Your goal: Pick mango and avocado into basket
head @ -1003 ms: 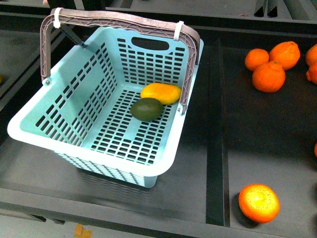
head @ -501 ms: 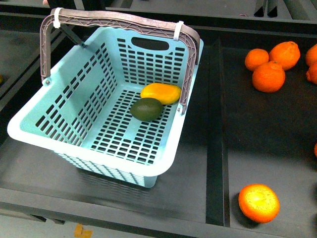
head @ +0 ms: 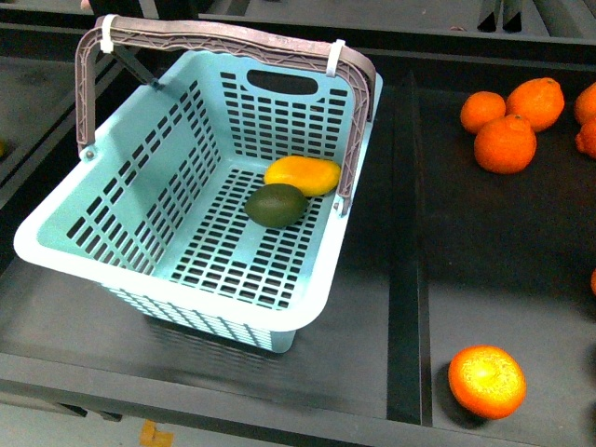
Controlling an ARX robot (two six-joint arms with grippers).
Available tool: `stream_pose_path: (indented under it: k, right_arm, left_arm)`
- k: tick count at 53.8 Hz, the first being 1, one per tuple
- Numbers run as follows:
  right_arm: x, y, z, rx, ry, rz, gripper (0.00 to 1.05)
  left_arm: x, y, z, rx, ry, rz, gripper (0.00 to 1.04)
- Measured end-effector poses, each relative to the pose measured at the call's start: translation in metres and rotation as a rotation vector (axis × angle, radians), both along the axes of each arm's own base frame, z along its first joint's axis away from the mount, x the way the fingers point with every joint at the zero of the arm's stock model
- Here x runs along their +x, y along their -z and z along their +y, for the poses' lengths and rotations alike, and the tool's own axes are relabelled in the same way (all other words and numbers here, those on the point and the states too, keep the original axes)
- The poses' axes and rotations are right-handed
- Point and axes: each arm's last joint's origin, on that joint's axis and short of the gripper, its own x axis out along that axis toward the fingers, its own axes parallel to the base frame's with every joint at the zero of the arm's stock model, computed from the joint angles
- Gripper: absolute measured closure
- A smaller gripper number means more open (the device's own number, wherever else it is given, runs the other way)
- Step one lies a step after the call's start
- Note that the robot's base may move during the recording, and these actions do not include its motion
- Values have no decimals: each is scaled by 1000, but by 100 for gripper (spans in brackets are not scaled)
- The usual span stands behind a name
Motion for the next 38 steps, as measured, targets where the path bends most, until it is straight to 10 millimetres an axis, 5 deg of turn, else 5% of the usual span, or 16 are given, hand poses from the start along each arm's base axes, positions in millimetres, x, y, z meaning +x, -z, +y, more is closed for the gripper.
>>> stream_pose_path:
  k: [17,26,38]
  right_arm:
    - [0,0,0,0,0,0,9]
    - [0,0,0,0,0,0,9]
    - [0,0,0,0,0,0,9]
  left_arm:
    - [0,0,0,-1,0,0,102]
    - [0,0,0,0,0,0,60]
    - [0,0,0,0,0,0,17]
